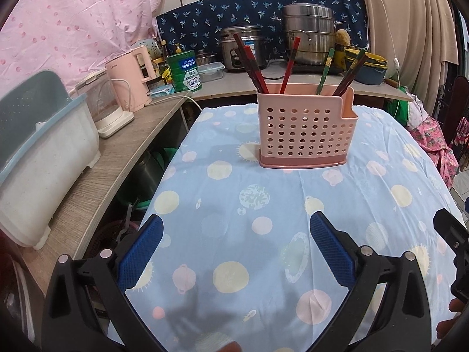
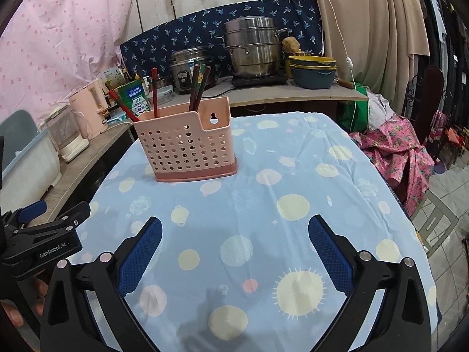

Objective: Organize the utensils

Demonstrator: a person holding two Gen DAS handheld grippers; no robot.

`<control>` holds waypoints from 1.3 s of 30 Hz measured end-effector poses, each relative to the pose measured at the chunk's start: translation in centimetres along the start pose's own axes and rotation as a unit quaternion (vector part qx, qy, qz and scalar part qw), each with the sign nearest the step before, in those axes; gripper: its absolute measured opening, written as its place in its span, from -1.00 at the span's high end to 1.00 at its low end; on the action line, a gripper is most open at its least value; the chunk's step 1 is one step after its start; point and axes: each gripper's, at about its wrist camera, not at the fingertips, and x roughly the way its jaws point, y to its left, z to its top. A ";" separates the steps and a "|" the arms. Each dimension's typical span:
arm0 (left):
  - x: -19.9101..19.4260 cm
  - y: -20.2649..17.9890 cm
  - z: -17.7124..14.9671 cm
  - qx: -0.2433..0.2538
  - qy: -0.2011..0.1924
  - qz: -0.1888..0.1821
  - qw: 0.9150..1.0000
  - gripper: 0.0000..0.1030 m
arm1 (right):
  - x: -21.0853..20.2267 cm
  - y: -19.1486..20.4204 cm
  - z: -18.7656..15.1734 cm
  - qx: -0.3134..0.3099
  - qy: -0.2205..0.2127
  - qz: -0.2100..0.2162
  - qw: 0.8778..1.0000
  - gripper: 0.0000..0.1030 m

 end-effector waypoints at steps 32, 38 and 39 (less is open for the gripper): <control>-0.7 1.2 -0.6 -0.016 -0.003 0.018 1.000 -0.86 | -0.8 2.0 -0.4 -0.032 -0.006 -0.012 0.999 -0.87; -0.7 1.2 -0.6 -0.017 -0.003 0.018 1.000 -0.86 | -0.8 2.0 -0.4 -0.032 -0.006 -0.015 0.999 -0.87; -0.6 1.2 -0.6 -0.016 -0.003 0.019 1.000 -0.86 | -0.8 1.9 -0.4 -0.032 -0.006 -0.016 0.999 -0.87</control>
